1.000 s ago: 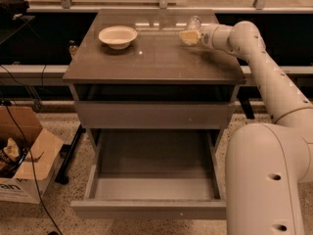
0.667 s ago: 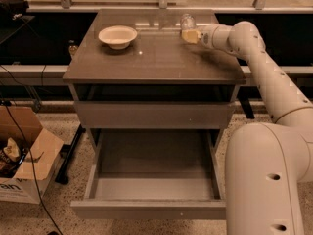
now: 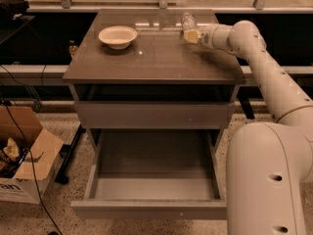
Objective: Place water bottle into middle drawer
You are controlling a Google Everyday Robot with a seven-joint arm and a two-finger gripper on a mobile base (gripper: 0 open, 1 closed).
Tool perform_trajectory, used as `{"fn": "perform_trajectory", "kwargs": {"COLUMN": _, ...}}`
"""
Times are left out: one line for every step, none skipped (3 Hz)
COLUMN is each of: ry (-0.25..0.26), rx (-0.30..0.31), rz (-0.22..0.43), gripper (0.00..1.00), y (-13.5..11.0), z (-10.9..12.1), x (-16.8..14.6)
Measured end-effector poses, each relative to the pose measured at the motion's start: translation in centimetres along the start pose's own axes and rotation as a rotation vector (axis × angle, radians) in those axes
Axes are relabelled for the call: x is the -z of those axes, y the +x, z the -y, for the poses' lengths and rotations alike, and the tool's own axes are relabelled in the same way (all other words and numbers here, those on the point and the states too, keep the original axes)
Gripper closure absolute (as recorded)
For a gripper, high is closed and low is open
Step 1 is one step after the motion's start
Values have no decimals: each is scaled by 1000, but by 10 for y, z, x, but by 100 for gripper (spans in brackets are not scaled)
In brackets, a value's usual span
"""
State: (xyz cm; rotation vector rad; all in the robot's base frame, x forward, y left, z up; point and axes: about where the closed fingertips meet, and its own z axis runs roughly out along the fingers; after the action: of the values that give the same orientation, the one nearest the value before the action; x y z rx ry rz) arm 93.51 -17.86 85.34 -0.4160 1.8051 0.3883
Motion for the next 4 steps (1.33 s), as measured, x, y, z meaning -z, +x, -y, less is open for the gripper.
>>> {"fn": "perform_trajectory", "kwargs": {"ry": -11, "rx": 29, "rz": -16, "gripper": 100, "y": -6, "z": -7, "x": 7}}
{"fn": "perform_trajectory", "kwargs": {"ry": -35, "rx": 70, "rz": -22, "gripper": 100, "y": -18, "z": -17, "x": 27}}
{"fn": "perform_trajectory", "kwargs": {"ry": -81, "rx": 137, "rz": -39, "gripper": 100, "y": -26, "z": -36, "x": 62}}
{"fn": "perform_trajectory", "kwargs": {"ry": -131, "rx": 185, "rz": -16, "gripper": 100, "y": -25, "z": -57, "x": 110}}
